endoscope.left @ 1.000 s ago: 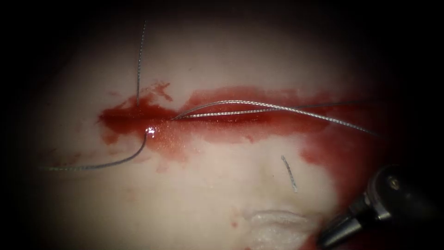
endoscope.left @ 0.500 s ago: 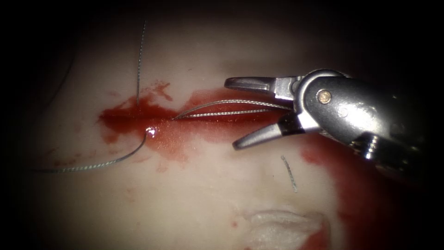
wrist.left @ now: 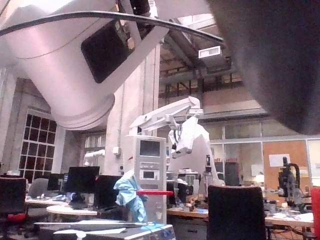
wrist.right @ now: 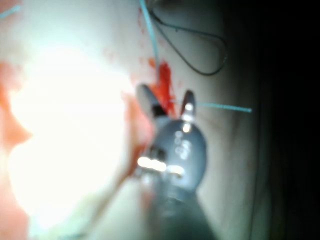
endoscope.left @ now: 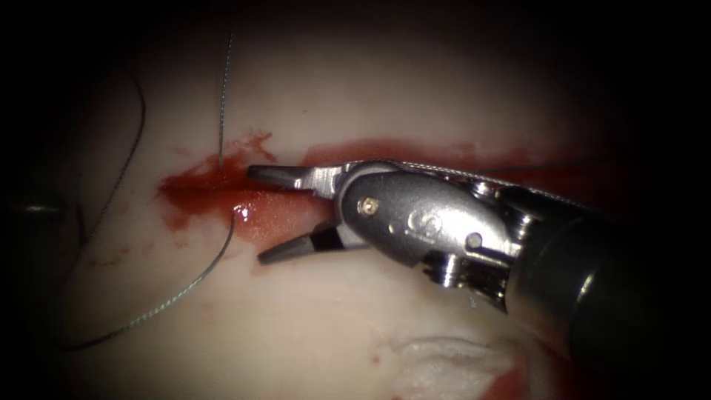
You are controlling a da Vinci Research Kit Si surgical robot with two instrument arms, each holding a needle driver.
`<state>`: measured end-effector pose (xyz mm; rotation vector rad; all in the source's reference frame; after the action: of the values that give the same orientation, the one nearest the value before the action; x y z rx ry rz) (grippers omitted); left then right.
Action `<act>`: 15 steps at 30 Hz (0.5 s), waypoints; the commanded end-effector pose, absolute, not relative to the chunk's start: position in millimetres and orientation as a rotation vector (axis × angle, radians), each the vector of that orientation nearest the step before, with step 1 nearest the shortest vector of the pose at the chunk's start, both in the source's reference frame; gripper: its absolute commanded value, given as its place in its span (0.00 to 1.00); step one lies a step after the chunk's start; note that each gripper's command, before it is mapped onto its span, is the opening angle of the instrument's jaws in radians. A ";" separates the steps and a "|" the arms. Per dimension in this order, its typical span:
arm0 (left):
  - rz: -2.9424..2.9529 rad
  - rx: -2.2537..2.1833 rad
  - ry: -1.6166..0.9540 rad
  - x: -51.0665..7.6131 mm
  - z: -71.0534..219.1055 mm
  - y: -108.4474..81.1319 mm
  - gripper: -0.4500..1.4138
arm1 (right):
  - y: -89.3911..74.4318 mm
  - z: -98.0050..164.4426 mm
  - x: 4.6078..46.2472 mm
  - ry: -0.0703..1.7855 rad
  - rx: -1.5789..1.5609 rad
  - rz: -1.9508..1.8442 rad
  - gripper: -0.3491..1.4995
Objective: Wound Closure
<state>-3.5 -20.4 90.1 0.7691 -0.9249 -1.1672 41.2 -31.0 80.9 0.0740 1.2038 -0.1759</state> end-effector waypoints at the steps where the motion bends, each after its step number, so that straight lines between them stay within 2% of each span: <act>1: -1.164 0.781 -0.943 -4.0 89.7 -19.2 0.00 | -29.6 81.3 42.7 1.198 0.067 -0.189 0.68; 5: -1.156 0.785 -0.946 -4.0 89.7 -19.2 0.00 | -29.5 81.9 43.8 1.187 0.074 -0.219 0.66; 9: -1.160 0.788 -0.944 -3.9 89.7 -19.2 0.00 | -30.1 82.7 44.2 1.165 0.057 -0.264 0.59; 11: -1.158 0.790 -0.944 -3.9 89.7 -19.2 0.00 | -30.3 82.8 44.3 1.161 0.041 -0.294 0.45; 13: -1.158 0.789 -0.944 -3.9 89.7 -19.2 0.00 | -30.4 82.7 44.3 1.163 0.036 -0.307 0.00; 15: -1.157 0.791 -0.944 -3.8 89.6 -19.1 0.00 | -30.3 82.3 44.3 1.166 0.069 -0.325 0.00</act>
<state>-3.3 -20.2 90.0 0.7938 -0.9369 -1.1598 43.5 -31.3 82.5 0.0920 1.1643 -0.3310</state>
